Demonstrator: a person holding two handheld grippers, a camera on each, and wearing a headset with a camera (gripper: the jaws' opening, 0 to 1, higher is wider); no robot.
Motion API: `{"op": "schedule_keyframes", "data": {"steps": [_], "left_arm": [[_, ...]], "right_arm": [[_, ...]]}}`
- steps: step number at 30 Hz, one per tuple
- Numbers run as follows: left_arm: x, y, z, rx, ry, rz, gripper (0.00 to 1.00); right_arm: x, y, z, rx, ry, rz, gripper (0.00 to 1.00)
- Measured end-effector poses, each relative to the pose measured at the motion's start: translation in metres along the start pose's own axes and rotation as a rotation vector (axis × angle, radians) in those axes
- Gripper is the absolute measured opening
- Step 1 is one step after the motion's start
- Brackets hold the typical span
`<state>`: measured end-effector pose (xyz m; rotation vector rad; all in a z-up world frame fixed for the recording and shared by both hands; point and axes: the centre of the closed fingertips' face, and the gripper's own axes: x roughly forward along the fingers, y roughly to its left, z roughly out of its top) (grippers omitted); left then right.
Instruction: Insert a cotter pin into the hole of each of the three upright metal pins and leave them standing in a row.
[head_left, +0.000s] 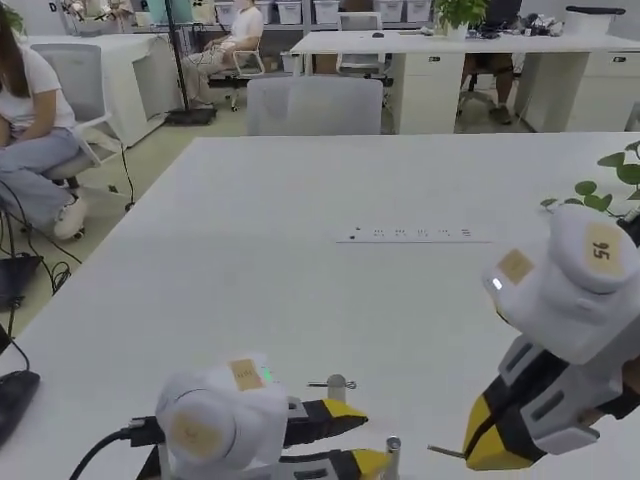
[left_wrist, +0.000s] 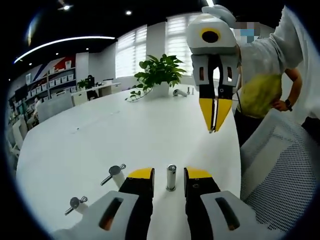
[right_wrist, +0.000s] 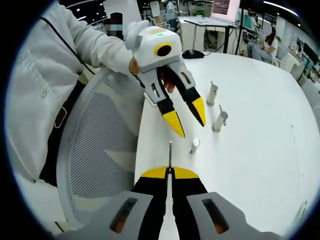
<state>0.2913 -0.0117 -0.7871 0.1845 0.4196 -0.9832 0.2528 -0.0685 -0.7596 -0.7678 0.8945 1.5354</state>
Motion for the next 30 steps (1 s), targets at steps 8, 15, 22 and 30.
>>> {"op": "schedule_keyframes", "data": {"steps": [8, 15, 22, 30], "left_arm": [[0.013, 0.004, -0.019, -0.077, 0.086, 0.115, 0.21], [0.027, -0.001, -0.024, -0.132, 0.094, 0.14, 0.17], [0.036, -0.002, -0.035, -0.139, 0.125, 0.199, 0.19], [0.037, 0.004, -0.051, -0.234, 0.12, 0.295, 0.23]], "right_arm": [[-0.001, -0.008, -0.003, 0.025, -0.014, -0.027, 0.03], [-0.004, -0.011, -0.004, 0.041, -0.028, -0.045, 0.03], [-0.006, -0.012, -0.005, 0.052, -0.041, -0.057, 0.03], [-0.006, -0.013, -0.003, 0.058, -0.054, -0.062, 0.03]]}}
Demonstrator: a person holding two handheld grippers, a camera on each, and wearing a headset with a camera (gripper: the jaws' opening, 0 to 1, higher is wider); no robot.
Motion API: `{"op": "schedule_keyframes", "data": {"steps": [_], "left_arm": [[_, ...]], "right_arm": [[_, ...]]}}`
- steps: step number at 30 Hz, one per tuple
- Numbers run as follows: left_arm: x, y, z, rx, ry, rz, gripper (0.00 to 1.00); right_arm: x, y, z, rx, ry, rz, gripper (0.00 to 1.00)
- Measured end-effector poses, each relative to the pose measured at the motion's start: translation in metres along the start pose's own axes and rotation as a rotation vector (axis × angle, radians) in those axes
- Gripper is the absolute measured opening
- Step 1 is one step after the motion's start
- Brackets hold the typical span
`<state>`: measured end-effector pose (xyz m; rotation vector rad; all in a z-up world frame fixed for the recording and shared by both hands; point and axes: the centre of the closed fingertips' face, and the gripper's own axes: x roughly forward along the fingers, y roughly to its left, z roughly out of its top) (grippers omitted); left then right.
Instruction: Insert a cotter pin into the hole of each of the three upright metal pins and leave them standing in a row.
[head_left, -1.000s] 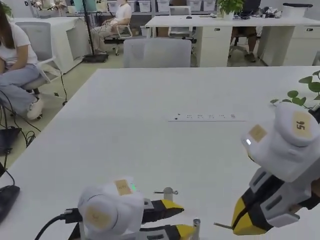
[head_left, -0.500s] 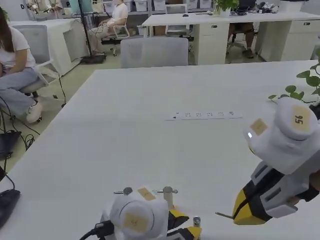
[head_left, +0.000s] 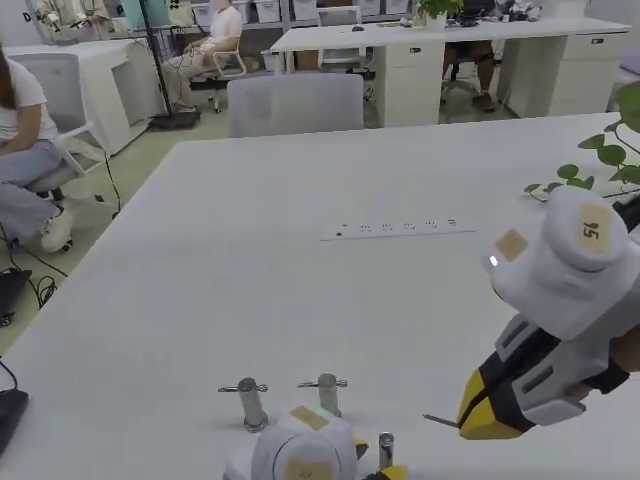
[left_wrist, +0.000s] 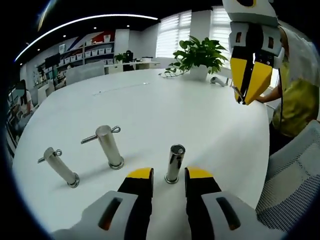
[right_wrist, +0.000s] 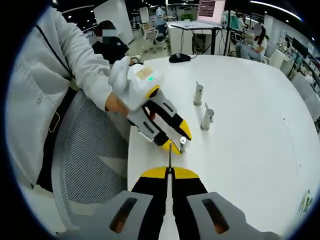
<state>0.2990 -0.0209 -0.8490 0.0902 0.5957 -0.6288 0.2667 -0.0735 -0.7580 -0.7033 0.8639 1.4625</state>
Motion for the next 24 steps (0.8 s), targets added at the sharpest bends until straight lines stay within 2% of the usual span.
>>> {"op": "schedule_keyframes", "data": {"steps": [2, 6, 11, 15, 21, 24], "left_arm": [[-0.0016, 0.0025, 0.0013, -0.013, -0.013, 0.017, 0.21], [-0.0017, -0.0015, 0.0063, -0.013, -0.04, 0.013, 0.21], [0.0004, -0.0027, 0.0016, -0.05, -0.035, 0.015, 0.17], [0.0018, -0.003, 0.0027, -0.064, -0.047, 0.004, 0.11], [0.0037, -0.0039, 0.001, -0.024, -0.033, 0.001, 0.08], [0.0035, -0.0043, 0.0012, 0.045, -0.03, -0.024, 0.08]], "right_arm": [[0.0003, -0.0001, 0.0004, 0.0, -0.002, -0.001, 0.03], [0.0006, -0.0003, 0.0008, 0.005, -0.008, 0.001, 0.03], [-0.0002, -0.0003, 0.0008, 0.008, -0.011, 0.001, 0.03], [-0.0015, -0.0001, -0.0006, 0.011, -0.009, 0.0, 0.03], [-0.0008, 0.0008, -0.0025, 0.014, -0.003, 0.003, 0.03], [-0.0009, 0.0012, -0.0025, 0.013, -0.002, 0.005, 0.03]]}}
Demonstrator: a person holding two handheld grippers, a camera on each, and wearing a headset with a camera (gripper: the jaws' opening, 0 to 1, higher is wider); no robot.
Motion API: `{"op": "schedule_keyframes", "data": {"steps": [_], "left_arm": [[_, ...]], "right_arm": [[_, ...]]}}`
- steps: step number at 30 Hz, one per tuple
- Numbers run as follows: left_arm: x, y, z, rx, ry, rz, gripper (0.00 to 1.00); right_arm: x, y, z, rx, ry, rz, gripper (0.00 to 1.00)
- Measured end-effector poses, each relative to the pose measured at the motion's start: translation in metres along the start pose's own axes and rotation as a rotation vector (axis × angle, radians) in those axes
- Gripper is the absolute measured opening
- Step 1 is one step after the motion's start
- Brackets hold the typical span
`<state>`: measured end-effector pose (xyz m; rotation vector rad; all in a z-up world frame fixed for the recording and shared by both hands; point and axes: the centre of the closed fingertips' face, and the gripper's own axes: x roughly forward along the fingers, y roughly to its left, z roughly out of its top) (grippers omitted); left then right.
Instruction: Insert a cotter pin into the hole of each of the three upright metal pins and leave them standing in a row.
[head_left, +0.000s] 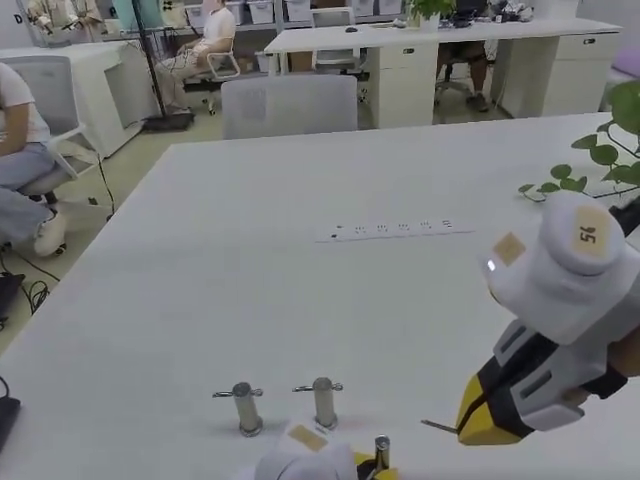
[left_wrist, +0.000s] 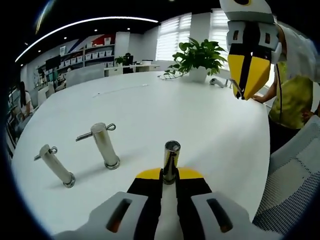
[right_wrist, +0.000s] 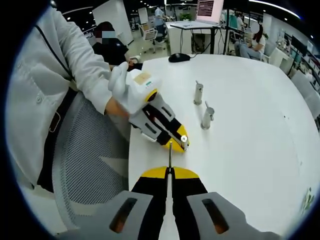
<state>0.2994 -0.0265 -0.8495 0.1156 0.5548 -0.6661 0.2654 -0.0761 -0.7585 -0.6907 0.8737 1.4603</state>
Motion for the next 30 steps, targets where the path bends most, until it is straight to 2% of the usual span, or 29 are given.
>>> {"op": "schedule_keyframes", "data": {"steps": [1, 5, 9, 11, 13, 14, 15, 17, 18, 20, 23, 25, 27, 30], "left_arm": [[0.001, -0.001, 0.0, 0.023, 0.002, -0.015, 0.08], [0.001, 0.001, 0.0, 0.044, 0.014, -0.057, 0.07], [0.001, 0.0, 0.0, 0.082, 0.02, -0.135, 0.07], [0.001, 0.001, 0.0, 0.1, 0.019, -0.158, 0.07], [0.001, -0.005, 0.0, 0.081, 0.009, -0.228, 0.07], [0.001, -0.003, 0.0, 0.114, 0.012, -0.226, 0.07], [0.001, -0.004, -0.001, 0.167, 0.016, -0.255, 0.07], [0.0, -0.006, -0.002, 0.189, 0.021, -0.289, 0.07], [0.0, -0.007, -0.002, 0.22, 0.023, -0.302, 0.07], [0.0, -0.006, -0.001, 0.218, 0.024, -0.323, 0.07], [0.0, -0.008, -0.002, 0.283, 0.03, -0.36, 0.07], [0.0, -0.01, -0.004, 0.318, 0.04, -0.394, 0.07], [0.0, -0.012, -0.004, 0.376, 0.032, -0.439, 0.07], [0.0, -0.012, -0.007, 0.388, 0.034, -0.484, 0.07]], "right_arm": [[0.0, 0.0, 0.0, 0.0, 0.001, 0.0, 0.03], [0.001, 0.0, -0.002, 0.002, 0.005, 0.002, 0.03], [0.003, 0.001, -0.002, 0.001, 0.01, 0.002, 0.03], [0.004, 0.001, -0.003, -0.002, 0.015, 0.0, 0.03], [0.005, 0.001, -0.003, -0.006, 0.019, -0.001, 0.03], [0.006, 0.002, -0.004, -0.006, 0.023, 0.0, 0.03], [0.006, 0.002, -0.004, -0.008, 0.025, 0.001, 0.03], [0.008, 0.002, -0.005, -0.01, 0.03, 0.002, 0.03], [0.009, 0.002, -0.005, -0.012, 0.032, 0.001, 0.03], [0.01, 0.001, -0.006, -0.018, 0.04, -0.002, 0.03], [0.013, 0.001, -0.008, -0.031, 0.055, -0.004, 0.03], [0.015, 0.0, -0.01, -0.05, 0.077, -0.013, 0.03], [0.018, -0.001, -0.012, -0.063, 0.093, -0.014, 0.03], [0.02, -0.002, -0.015, -0.078, 0.116, -0.018, 0.03]]}}
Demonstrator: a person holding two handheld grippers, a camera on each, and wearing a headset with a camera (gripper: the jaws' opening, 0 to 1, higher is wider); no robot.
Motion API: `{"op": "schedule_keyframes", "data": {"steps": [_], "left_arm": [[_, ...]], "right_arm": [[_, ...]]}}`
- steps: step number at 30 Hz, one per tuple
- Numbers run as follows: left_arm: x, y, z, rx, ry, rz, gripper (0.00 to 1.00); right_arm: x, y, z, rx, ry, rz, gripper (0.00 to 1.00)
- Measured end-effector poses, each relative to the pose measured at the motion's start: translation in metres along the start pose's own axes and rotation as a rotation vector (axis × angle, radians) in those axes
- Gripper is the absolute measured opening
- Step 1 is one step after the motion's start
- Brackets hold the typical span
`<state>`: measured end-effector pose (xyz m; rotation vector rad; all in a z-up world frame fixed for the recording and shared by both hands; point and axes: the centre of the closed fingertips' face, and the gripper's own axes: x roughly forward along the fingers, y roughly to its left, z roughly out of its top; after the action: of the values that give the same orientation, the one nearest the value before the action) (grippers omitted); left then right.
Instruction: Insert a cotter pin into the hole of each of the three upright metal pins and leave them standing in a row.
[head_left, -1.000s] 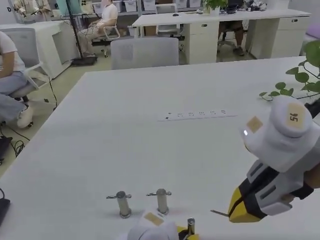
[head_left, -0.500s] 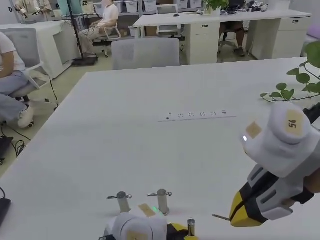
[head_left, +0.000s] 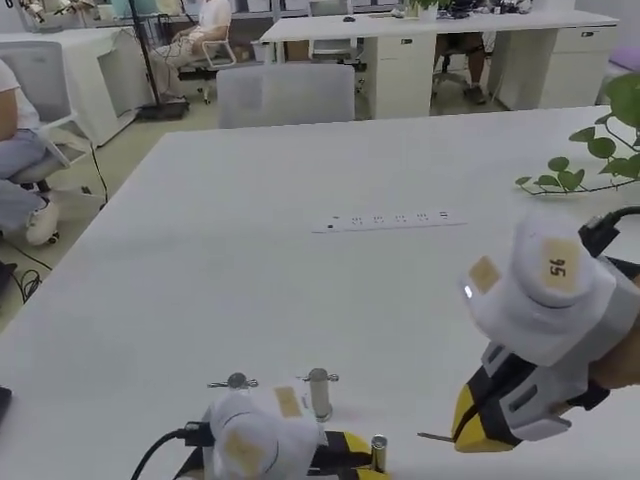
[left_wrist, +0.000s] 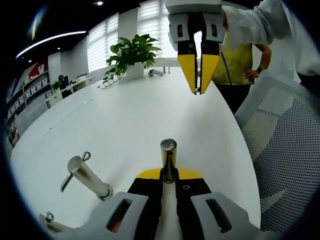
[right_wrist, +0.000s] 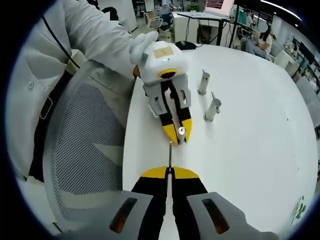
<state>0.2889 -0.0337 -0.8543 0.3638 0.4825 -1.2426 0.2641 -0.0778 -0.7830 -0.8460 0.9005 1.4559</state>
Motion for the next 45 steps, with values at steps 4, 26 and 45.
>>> {"op": "schedule_keyframes", "data": {"steps": [4, 26, 45], "left_arm": [[0.001, -0.002, 0.001, 0.04, 0.001, -0.042, 0.07], [0.001, -0.009, -0.004, 0.14, -0.009, -0.197, 0.07], [0.002, -0.009, -0.005, 0.145, -0.003, -0.205, 0.07]], "right_arm": [[0.004, -0.002, -0.003, -0.012, 0.023, -0.005, 0.03], [0.037, -0.013, -0.008, -0.07, 0.142, -0.007, 0.03], [0.043, -0.017, 0.001, -0.087, 0.145, 0.003, 0.03]]}}
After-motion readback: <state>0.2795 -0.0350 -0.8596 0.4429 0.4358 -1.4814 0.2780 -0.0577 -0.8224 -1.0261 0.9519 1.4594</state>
